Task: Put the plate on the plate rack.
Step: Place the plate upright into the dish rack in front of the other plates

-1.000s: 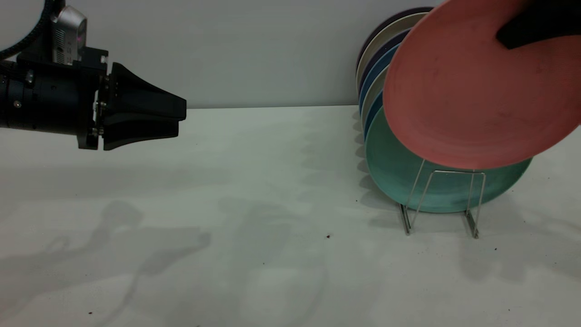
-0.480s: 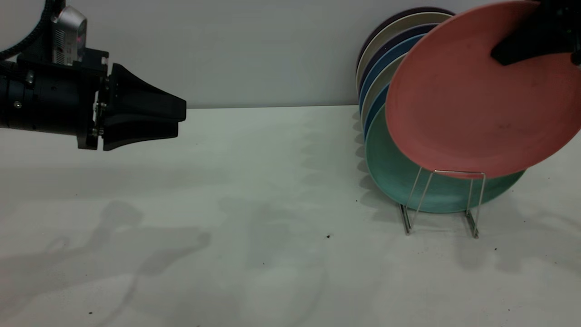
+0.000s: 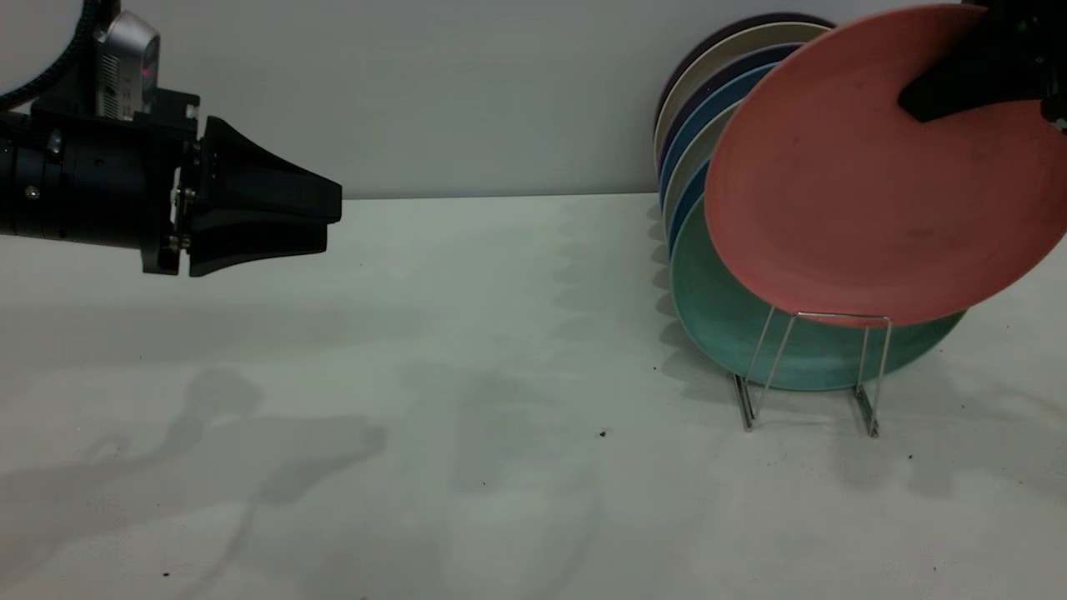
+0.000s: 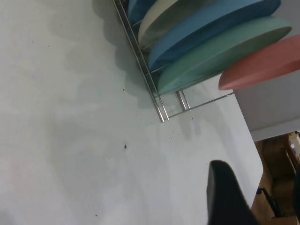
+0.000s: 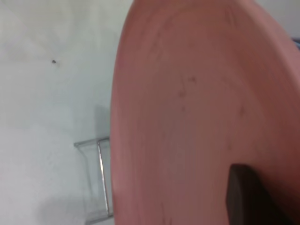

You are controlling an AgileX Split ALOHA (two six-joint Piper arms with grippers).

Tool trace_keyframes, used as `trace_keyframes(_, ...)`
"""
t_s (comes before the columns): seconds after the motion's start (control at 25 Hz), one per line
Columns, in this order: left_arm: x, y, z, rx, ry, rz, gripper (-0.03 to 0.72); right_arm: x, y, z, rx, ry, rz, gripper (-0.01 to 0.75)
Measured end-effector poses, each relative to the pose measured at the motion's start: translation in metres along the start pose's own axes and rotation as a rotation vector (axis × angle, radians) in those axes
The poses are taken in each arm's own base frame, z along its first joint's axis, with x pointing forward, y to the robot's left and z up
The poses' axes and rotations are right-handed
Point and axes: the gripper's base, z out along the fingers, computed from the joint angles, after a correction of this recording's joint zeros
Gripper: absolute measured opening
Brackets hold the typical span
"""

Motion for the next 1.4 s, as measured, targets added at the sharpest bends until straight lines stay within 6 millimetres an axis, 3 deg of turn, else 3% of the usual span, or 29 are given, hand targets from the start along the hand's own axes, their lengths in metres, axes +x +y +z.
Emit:
trace_keyframes(0.52, 0.0, 0.0, 0.0, -0.001, 0.003, 0.001, 0.383, 0.0, 0.0, 0.0, 0.001, -0.001, 0.003, 0.125)
trace_keyframes(0.92, 0.001, 0.0, 0.0, -0.001, 0.013, 0.007, 0.383, 0.01, 0.003, 0.017, -0.033, 0.003, 0.054, 0.125)
trace_keyframes(1.4, 0.006, 0.001, 0.0, -0.006, 0.066, 0.036, 0.383, 0.01, 0.003, 0.018, -0.034, -0.006, 0.068, 0.125)
